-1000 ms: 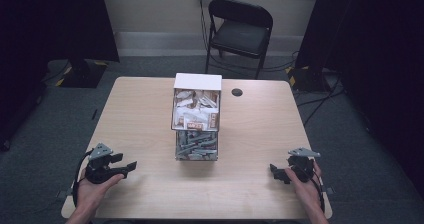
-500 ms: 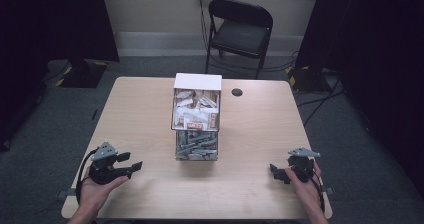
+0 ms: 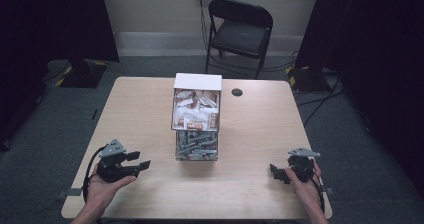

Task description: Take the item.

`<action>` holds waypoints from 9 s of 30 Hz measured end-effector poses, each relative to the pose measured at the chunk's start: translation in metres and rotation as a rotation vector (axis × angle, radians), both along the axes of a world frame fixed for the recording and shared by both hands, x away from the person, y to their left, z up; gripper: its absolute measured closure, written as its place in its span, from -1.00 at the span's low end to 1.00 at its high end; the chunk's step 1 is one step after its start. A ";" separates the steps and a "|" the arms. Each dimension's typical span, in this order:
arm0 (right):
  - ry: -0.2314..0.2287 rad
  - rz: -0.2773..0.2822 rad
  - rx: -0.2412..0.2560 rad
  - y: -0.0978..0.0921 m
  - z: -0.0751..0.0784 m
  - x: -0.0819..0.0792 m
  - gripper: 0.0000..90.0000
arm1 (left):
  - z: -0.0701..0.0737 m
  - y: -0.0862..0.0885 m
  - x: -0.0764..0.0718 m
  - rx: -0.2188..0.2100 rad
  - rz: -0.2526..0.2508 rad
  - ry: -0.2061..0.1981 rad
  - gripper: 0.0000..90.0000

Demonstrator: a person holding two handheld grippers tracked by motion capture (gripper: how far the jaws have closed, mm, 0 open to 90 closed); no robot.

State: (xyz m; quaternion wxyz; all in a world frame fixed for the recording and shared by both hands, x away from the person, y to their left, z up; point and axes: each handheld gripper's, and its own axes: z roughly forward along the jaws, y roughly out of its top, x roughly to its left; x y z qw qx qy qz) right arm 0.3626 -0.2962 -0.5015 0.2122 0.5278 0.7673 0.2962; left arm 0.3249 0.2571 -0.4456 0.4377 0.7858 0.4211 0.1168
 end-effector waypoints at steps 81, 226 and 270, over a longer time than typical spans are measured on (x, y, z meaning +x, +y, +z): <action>0.000 0.005 0.000 0.000 0.000 0.000 -1.00 | 0.017 -0.120 0.035 -0.013 -0.307 -0.061 0.69; -0.001 0.015 0.000 0.000 0.000 0.001 -1.00 | 0.060 -0.043 0.005 -0.184 -0.262 -0.119 1.00; -0.001 0.015 0.000 0.000 0.000 0.001 -1.00 | 0.047 0.008 0.045 -0.124 -0.070 -0.090 1.00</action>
